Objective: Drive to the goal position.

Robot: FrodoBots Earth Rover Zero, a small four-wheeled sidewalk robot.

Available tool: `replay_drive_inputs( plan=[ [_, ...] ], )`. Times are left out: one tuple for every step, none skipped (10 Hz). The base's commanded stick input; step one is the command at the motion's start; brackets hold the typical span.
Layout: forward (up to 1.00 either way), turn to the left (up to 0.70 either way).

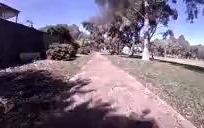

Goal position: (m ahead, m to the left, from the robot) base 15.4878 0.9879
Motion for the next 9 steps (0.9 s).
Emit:
replay_drive_inputs(
  plan=[
    [0.70, 0.00],
    [0.70, 0.00],
    [0.70, 0.00],
    [0.70, 0.00],
    [0.70, 0.00],
    [0.70, 0.00],
    [0.70, 0.00],
    [0.70, 0.00],
    [0.70, 0.00]
  ],
)
